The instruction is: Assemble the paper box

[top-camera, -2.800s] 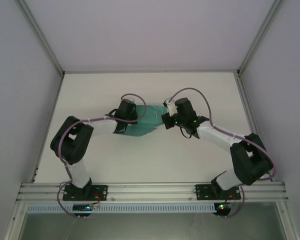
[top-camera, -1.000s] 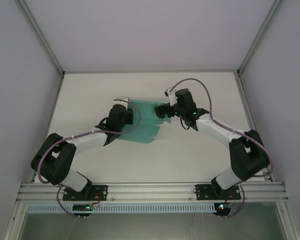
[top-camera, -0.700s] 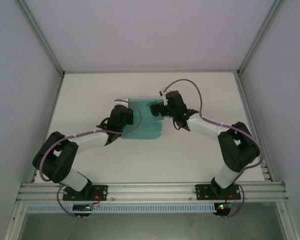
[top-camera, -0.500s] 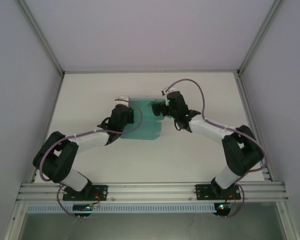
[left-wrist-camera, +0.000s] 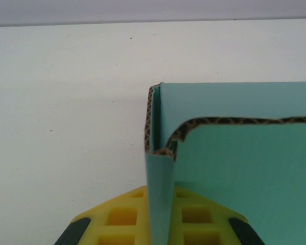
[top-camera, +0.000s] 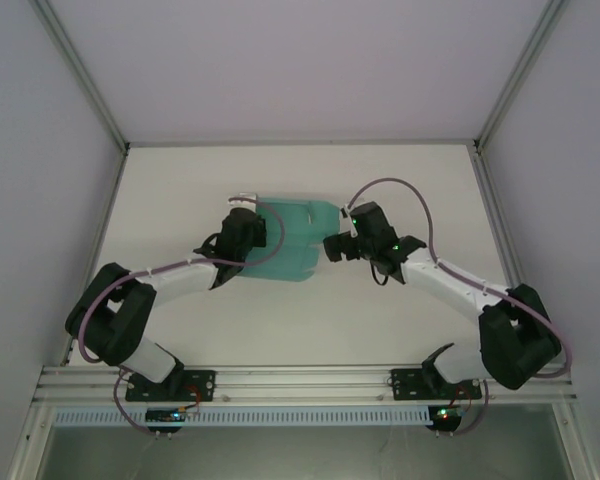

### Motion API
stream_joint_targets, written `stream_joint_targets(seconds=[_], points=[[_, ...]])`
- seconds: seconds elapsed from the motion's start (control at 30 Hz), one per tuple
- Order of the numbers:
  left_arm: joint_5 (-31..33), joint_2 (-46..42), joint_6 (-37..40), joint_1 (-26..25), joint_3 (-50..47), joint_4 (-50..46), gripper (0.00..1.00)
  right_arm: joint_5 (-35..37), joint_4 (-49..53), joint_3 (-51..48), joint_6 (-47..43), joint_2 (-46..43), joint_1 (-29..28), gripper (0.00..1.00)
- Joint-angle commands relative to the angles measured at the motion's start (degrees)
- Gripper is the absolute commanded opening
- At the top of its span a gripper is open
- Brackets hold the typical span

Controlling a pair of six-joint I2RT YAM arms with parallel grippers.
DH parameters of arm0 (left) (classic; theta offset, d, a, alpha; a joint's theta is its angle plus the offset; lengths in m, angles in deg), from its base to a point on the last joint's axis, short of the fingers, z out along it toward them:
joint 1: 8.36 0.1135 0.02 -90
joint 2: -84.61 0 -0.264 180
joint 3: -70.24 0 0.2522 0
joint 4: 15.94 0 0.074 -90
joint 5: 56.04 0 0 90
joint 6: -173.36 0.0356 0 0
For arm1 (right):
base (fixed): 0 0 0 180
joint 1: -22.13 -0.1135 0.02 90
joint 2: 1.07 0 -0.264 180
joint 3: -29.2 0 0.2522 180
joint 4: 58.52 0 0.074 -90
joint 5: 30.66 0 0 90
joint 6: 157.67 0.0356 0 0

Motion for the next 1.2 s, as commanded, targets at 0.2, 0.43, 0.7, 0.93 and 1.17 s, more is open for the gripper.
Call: stream_joint_targets(seconds=[0.2, 0.43, 0.7, 0.93, 1.17], points=[[-2.90, -2.19, -0.03, 0.37, 0.82, 0.62, 0.00, -1.43, -9.35, 3.71, 1.12, 8.19, 1.40, 0.99], [-3.68, -1.31, 0.60, 0.36, 0.73, 0.69, 0.00, -4.95, -8.12, 9.45, -5.13, 12.24, 1.05, 0.99], [-3.59, -0.51, -0.50, 0.43, 2.02, -0.95, 0.00, -5.70, -7.43, 13.77, -8.39, 17.67, -0.48, 0.99], [-0.82, 0.72, -1.62, 0.35, 2.96, -2.32, 0.00, -0.62, -3.48, 18.44, -9.00, 21.03, -3.27, 0.99], [4.52, 0.27, -1.58, 0.81, 2.11, -0.26, 0.00, 8.63, 0.68, 11.82, -8.27, 11.79, -2.68, 0.99]])
